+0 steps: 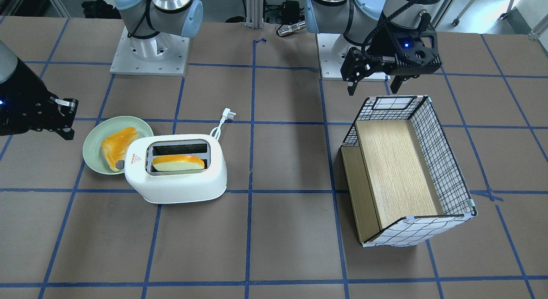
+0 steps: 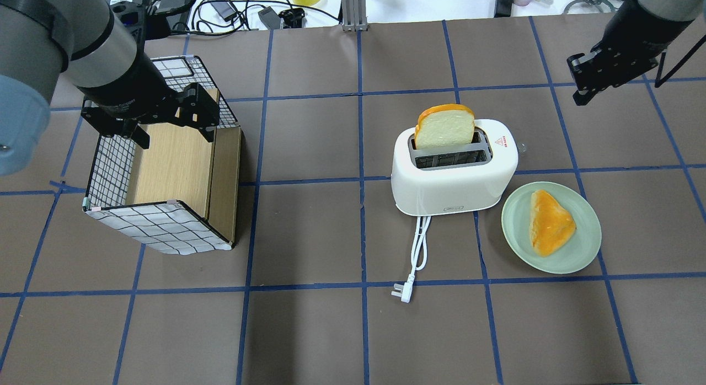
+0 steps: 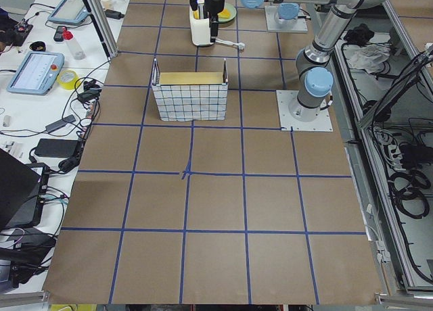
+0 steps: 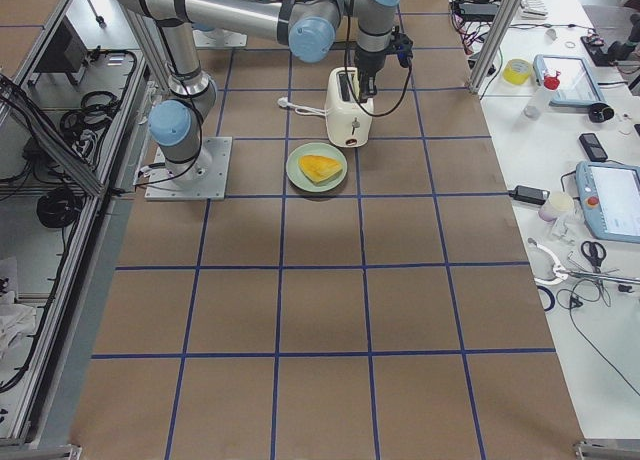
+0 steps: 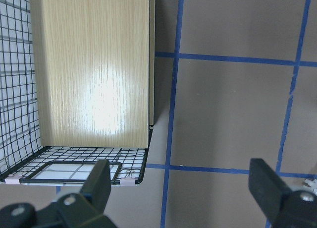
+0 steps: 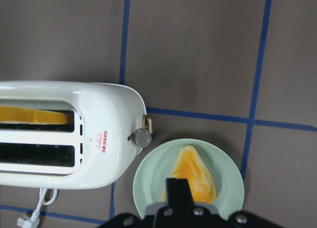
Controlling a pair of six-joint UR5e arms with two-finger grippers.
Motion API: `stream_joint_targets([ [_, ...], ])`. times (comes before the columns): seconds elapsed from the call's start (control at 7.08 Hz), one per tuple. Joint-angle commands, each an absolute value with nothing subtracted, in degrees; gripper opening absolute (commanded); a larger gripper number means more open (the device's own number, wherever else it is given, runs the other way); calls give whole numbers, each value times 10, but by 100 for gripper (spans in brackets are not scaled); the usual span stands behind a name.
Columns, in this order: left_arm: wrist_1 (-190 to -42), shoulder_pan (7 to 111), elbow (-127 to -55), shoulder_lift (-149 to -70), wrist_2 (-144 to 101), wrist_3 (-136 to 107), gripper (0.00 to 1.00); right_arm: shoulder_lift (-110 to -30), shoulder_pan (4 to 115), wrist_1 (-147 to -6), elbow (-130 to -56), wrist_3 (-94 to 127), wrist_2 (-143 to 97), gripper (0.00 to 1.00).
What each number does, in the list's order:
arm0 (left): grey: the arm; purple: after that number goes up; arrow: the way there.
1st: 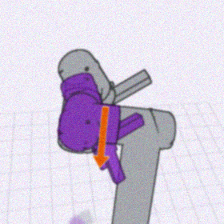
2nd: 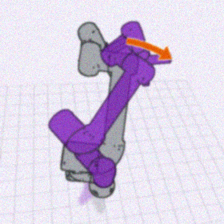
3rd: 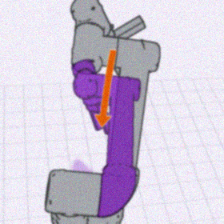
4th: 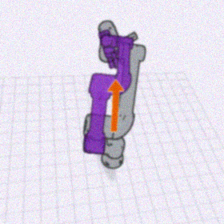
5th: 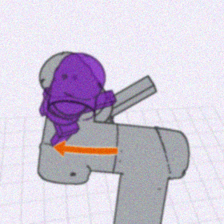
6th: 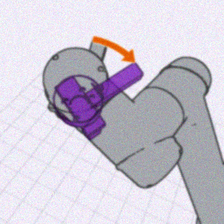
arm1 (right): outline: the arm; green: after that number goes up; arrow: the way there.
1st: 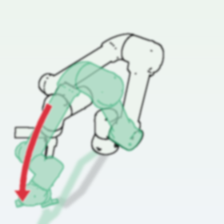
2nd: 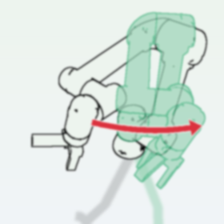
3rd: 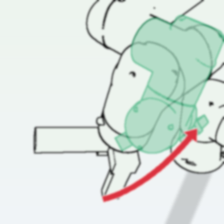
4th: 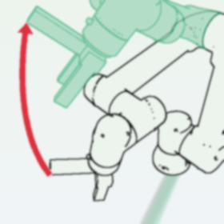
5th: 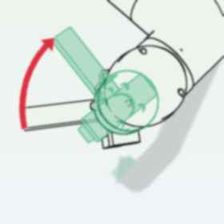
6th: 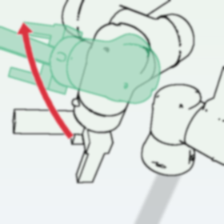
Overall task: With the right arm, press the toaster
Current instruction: 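Move the right gripper toward the lever on the white toaster's side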
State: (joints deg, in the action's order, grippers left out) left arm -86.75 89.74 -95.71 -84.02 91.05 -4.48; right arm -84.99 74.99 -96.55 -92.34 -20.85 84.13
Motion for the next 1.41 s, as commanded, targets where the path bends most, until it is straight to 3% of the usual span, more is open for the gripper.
stream_joint_targets([
  [0.0,-867,897,-957,-840,910,-45,100,-849,749,-1066,-1009,-191,824,0],
  [0.42,-867,897,-957,-840,911,-45,100,-821,750,-1136,-1032,-179,807,0],
  [1.27,-867,897,-957,-840,911,-45,100,-811,750,-1130,-1033,-177,727,0],
])
